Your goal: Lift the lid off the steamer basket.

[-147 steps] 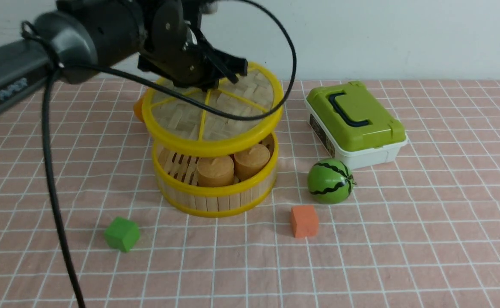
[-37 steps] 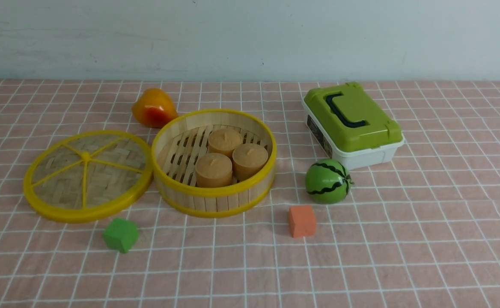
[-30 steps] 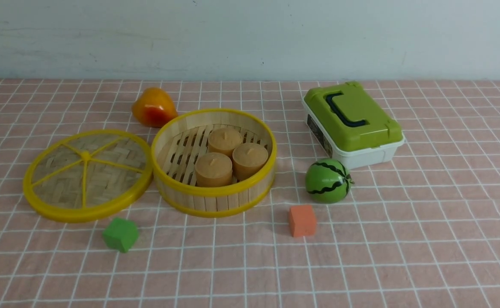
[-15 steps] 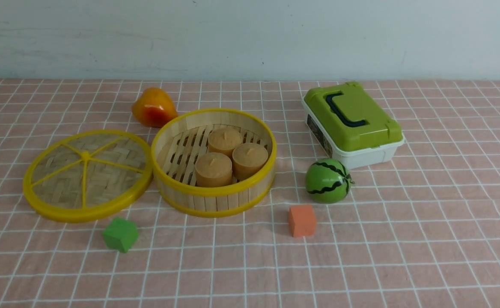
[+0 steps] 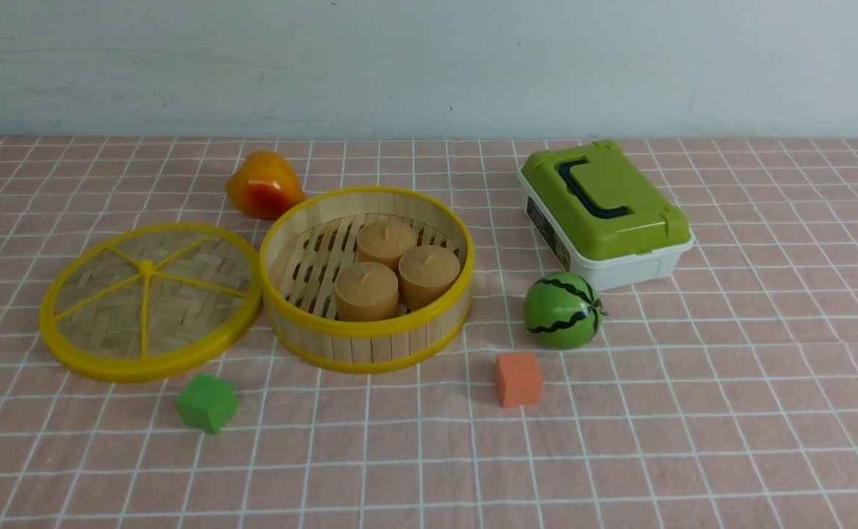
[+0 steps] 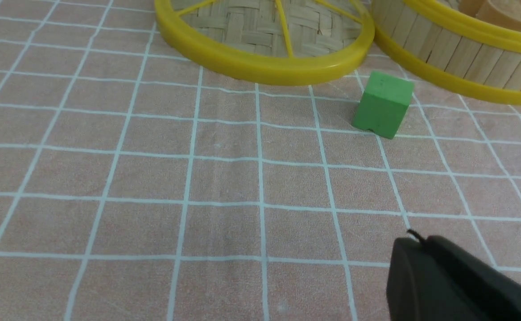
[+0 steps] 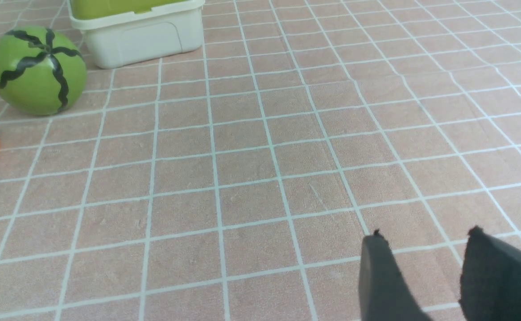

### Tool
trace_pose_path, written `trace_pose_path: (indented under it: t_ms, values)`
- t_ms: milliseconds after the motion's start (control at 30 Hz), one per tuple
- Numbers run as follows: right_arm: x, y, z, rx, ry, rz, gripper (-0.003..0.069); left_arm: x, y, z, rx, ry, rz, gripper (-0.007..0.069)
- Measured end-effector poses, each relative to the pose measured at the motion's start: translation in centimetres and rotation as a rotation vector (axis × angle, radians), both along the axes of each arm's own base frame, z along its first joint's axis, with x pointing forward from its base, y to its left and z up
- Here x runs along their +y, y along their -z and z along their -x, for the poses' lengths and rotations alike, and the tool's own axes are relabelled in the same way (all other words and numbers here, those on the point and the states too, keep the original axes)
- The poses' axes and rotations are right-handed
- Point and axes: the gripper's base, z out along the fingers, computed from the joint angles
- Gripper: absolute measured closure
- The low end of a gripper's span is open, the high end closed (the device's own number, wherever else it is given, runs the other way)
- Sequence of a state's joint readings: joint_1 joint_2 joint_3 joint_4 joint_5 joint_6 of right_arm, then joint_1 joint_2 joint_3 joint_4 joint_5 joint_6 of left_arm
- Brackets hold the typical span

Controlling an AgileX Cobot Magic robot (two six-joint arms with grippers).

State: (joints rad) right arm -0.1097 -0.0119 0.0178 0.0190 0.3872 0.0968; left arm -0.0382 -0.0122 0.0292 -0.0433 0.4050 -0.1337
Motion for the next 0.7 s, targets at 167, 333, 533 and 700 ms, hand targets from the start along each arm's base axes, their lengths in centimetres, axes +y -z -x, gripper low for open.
trace_pose_path:
  t_ms: [167,333,533,700]
  values:
    - [0.0,0.0,0.0,0.0,0.0,0.0,0.0418,0.0,0.0,0.0,0.0,0.0,0.0,0.0623]
    - [0.0,0.0,0.0,0.0,0.0,0.0,0.0418,0.0,0.0,0.0,0.0,0.0,0.0,0.0619]
    - [0.0,0.0,0.0,0.0,0.0,0.0,0.0418,0.0,0.0,0.0,0.0,0.0,0.0,0.0612]
    - [0.0,0.0,0.0,0.0,0.0,0.0,0.0418,0.0,0.0,0.0,0.0,0.0,0.0,0.0605]
